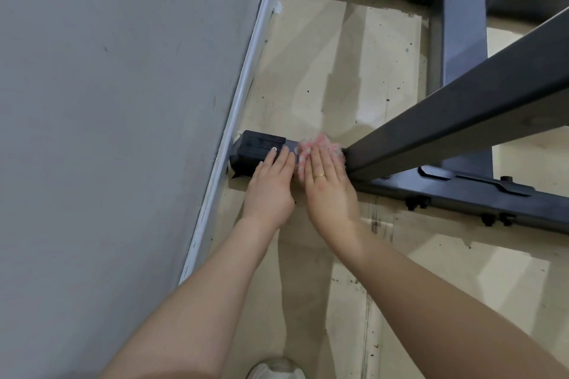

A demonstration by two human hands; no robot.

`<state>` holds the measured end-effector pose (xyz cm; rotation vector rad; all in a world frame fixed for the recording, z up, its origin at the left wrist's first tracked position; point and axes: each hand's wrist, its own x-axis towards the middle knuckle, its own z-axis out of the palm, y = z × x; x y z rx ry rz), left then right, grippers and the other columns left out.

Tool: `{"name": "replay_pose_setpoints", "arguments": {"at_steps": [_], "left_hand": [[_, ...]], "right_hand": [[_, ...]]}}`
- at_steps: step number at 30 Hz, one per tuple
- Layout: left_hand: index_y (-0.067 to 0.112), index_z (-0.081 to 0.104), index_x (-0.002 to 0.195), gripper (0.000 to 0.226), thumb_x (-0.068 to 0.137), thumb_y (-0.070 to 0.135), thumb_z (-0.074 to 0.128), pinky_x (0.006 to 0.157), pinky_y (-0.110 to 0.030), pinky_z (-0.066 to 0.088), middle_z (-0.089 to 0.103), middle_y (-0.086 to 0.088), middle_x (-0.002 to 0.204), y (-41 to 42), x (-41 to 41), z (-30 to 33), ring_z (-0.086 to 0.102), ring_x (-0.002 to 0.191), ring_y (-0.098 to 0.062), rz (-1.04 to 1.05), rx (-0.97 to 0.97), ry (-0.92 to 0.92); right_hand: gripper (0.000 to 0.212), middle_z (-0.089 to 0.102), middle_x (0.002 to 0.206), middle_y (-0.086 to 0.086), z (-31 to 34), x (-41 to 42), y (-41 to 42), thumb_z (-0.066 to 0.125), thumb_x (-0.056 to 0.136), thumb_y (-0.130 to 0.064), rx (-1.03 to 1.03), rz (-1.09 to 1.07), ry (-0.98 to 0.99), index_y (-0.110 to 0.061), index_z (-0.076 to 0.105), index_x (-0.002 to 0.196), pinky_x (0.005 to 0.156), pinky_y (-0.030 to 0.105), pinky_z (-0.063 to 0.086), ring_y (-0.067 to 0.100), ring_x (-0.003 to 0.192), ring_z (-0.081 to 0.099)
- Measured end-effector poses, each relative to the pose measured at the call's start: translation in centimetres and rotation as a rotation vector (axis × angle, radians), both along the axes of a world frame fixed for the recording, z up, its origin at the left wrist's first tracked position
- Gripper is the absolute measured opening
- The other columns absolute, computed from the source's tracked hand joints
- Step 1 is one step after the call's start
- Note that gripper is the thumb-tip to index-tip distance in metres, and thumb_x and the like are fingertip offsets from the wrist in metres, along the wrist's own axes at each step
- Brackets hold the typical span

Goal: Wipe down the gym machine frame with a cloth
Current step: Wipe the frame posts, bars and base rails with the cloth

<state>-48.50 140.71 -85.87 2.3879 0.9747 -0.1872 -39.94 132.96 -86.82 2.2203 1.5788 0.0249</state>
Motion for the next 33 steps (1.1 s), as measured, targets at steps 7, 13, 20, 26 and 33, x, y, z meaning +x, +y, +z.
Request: {"name": "replay_pose_setpoints", "arguments": {"at_steps": [7,13,20,26,33], "left_hand": [[0.016,0.009,0.151,0.074,0.086,-0.005,0.039,0.118,-0.031,0.002,0.000,0.003,0.159,0.7,-0.3,0.4,-0.004,0.146,-0.015,-0.060,0.015,0.036],[0.016,0.007,0.151,0.076,0.085,-0.005,0.039,0.119,-0.032,0.010,-0.001,0.003,0.159,0.2,-0.1,0.8,-0.006,0.146,-0.013,-0.022,-0.011,0.028],[0.016,0.013,0.151,0.068,0.089,0.003,0.041,0.118,-0.034,0.014,0.006,0.002,0.159,0.6,0.1,0.3,0.000,0.146,-0.015,-0.036,-0.007,0.025],[0.014,0.009,0.151,0.076,0.083,-0.008,0.036,0.115,-0.029,0.021,-0.001,0.004,0.159,-0.1,-0.1,0.6,-0.004,0.146,-0.013,-0.004,-0.001,0.036],[0.016,0.005,0.151,0.081,0.082,-0.005,0.040,0.117,-0.033,-0.001,-0.002,-0.002,0.159,-1.6,0.9,1.0,-0.002,0.146,-0.018,-0.040,0.026,0.051]], "right_hand": [[0.059,0.002,0.158,0.024,1.3,1.6,2.6,0.017,0.104,-0.021,-0.079,-0.011,-0.015,0.010,-0.010,0.145,0.117,0.042,-0.007,0.033,0.147,0.001],[0.060,0.059,0.129,0.017,0.1,0.1,-0.5,0.019,0.083,-0.016,-0.010,-0.032,0.122,-0.003,0.059,0.126,0.111,0.039,0.031,0.027,0.123,0.055],[0.056,0.050,0.137,0.023,0.3,0.2,1.5,0.018,0.088,-0.010,0.214,0.009,0.186,0.002,0.048,0.134,0.114,0.044,0.029,0.032,0.132,0.044],[0.013,0.048,0.063,-0.004,0.0,-1.6,-7.9,0.064,0.087,-0.011,0.302,-0.584,0.863,-0.016,0.056,0.078,0.037,0.012,0.026,0.002,0.046,0.045],[0.002,0.064,0.084,-0.005,4.1,0.6,-6.9,0.059,0.094,-0.019,1.078,-1.377,1.183,-0.020,0.058,0.095,0.058,0.010,0.047,0.005,0.075,0.063]]}}
